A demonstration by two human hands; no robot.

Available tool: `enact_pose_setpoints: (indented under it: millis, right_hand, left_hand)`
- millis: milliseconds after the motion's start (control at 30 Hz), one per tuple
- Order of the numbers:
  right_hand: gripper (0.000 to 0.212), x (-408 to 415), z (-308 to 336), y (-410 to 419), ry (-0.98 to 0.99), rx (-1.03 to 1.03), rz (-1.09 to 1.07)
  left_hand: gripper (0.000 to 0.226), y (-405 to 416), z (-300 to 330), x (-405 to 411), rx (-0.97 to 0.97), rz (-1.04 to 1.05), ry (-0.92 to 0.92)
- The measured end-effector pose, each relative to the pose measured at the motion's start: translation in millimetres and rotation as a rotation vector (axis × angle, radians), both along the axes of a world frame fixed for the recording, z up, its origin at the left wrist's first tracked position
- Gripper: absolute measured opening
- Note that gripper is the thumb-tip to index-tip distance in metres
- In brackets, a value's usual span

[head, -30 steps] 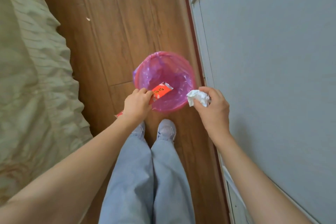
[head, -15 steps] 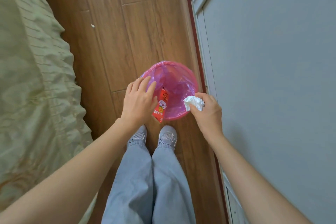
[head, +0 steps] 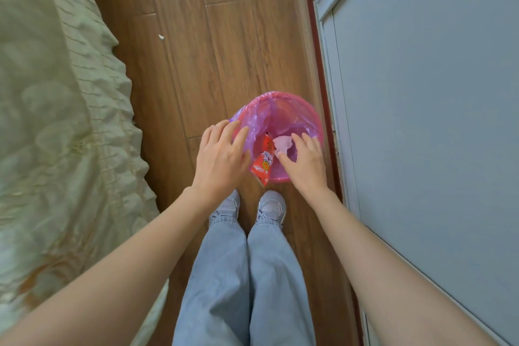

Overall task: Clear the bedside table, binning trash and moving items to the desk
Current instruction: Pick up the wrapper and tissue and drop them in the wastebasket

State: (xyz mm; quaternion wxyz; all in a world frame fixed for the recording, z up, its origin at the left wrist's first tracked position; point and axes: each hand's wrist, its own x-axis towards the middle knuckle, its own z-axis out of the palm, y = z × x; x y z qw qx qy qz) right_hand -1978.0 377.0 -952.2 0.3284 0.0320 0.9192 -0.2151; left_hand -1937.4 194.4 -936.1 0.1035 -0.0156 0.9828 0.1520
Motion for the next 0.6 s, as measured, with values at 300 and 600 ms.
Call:
enact_pose_setpoints:
  millis: [300, 600]
  right_hand:
    - [0.052, -10, 148, -8, 0.241, -0.026, 0.104]
    - [0.049, 9, 367, -44, 0.385, 0.008, 0.132]
  left_hand:
    - [0.028, 5, 105, -6, 0.011, 0.142, -0.023]
    - [0.035, -9, 333, -9, 0.051, 0.131, 0.224]
